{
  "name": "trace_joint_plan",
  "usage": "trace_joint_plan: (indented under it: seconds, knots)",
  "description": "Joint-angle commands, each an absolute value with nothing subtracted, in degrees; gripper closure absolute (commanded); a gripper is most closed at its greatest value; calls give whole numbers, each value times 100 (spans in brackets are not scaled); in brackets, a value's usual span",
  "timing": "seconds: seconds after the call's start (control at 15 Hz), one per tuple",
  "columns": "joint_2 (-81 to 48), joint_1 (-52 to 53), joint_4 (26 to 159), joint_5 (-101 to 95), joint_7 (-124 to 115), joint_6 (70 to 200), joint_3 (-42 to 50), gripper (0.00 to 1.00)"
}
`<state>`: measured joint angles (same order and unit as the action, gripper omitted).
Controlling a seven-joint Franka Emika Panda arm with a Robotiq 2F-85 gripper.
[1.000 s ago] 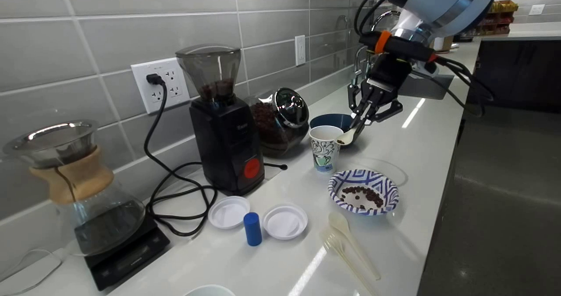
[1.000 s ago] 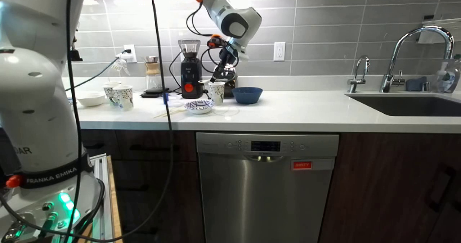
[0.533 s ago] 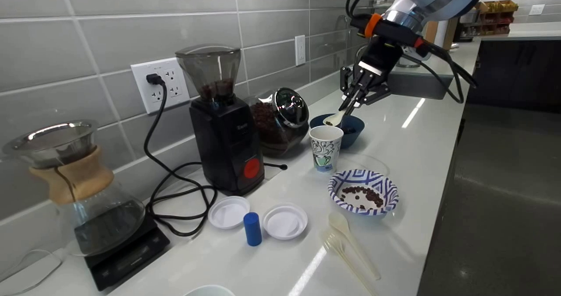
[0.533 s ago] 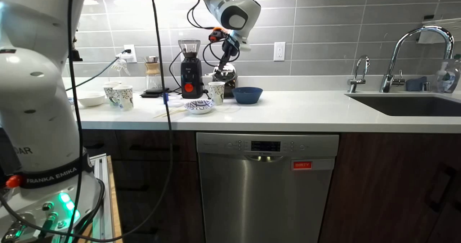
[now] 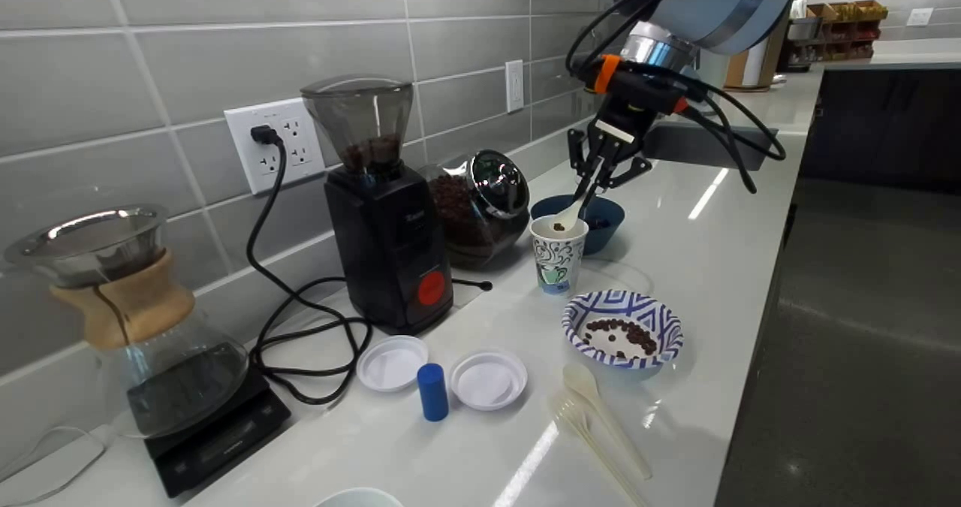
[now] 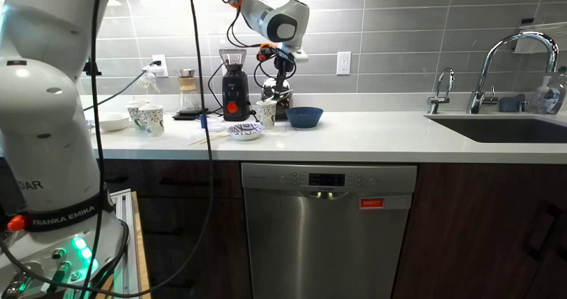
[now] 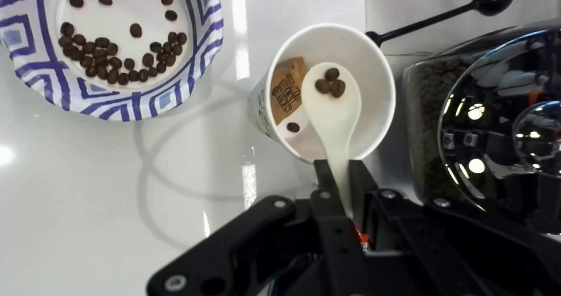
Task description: Use the spoon to transfer some contents from the plate to the cup
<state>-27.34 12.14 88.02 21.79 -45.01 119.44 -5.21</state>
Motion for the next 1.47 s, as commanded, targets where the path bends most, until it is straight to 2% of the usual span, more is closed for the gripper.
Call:
trace_joint_plan:
  seconds: [0.0, 0.93, 1.4]
  knots:
    - [-2776, 1573, 8786, 1408, -4920, 12218, -388, 97]
    - [-2390, 2561, 9593, -1343, -5842, 13935, -69, 97]
    - [-1836, 2929, 10448, -2782, -6893, 14036, -9, 97]
